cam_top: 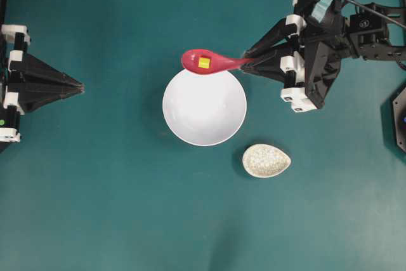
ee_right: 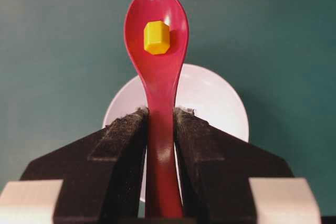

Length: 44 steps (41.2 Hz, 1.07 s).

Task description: Scoop the yellow hexagonal prism block from the bowl with a spoon using the right arm.

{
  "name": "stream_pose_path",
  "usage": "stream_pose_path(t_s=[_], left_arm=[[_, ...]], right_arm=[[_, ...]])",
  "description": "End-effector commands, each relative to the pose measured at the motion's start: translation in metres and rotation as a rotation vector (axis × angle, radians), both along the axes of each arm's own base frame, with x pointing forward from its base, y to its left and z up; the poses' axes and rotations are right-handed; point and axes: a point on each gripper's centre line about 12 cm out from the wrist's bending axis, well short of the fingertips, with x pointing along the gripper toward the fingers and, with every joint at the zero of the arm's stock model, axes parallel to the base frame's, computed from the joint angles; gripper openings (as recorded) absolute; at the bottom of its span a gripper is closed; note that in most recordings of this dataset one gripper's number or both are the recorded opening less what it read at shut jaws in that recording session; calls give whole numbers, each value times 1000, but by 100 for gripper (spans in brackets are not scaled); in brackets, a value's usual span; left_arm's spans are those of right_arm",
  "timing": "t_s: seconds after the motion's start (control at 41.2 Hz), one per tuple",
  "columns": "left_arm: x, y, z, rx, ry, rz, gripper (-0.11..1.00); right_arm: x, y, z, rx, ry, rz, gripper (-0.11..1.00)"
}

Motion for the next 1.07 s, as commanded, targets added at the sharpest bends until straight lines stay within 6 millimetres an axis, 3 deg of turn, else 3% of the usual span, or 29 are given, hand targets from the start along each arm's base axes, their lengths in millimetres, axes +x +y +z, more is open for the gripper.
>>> stream_pose_path(t_s=[0.0, 0.291, 1.044], left_arm=[[3, 0, 7, 3, -17, -1, 10], [3, 0, 6, 3, -14, 1, 10], [3, 0, 6, 5, -12, -1, 10]], right_arm=[[1, 2, 7, -2, -26, 6, 23], [8, 8, -4, 2, 6, 24, 23], [9, 8, -2, -2, -9, 25, 23]])
